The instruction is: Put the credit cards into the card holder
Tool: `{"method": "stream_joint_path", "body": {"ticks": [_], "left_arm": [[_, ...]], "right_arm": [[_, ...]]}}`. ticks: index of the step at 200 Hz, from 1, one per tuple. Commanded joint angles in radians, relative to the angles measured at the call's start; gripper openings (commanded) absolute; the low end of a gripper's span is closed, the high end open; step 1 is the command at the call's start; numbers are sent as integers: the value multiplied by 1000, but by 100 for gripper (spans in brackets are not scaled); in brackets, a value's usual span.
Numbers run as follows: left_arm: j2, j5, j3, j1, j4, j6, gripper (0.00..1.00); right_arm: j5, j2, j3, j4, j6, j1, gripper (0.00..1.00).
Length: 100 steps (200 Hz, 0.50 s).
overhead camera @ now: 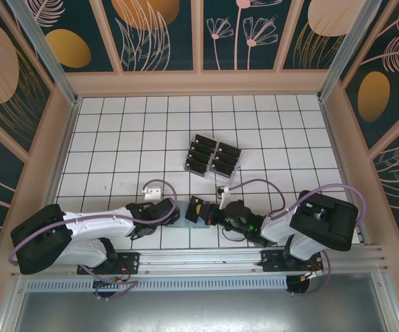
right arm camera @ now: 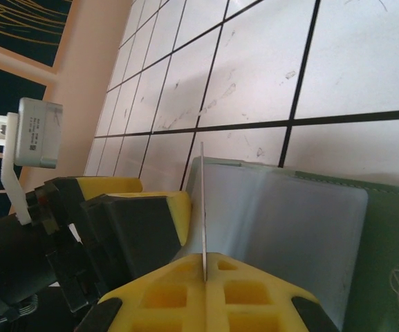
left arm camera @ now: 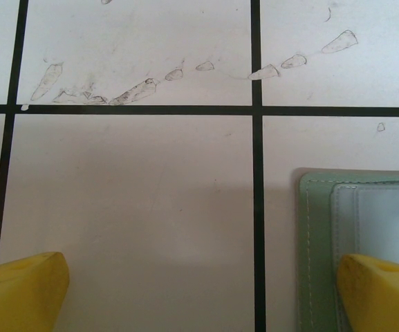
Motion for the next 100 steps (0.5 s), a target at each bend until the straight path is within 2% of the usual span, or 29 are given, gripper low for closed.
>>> {"method": "stream_joint_path", "body": {"ticks": [1, 100], "left_arm": [[0, -18, -27, -5, -34, -8, 99], [7, -14, -27, -5, -28, -6, 99]], "right_arm": [[12, 24, -15, 61, 17, 7, 0], [-36, 149, -13, 204, 62, 6, 0]]}}
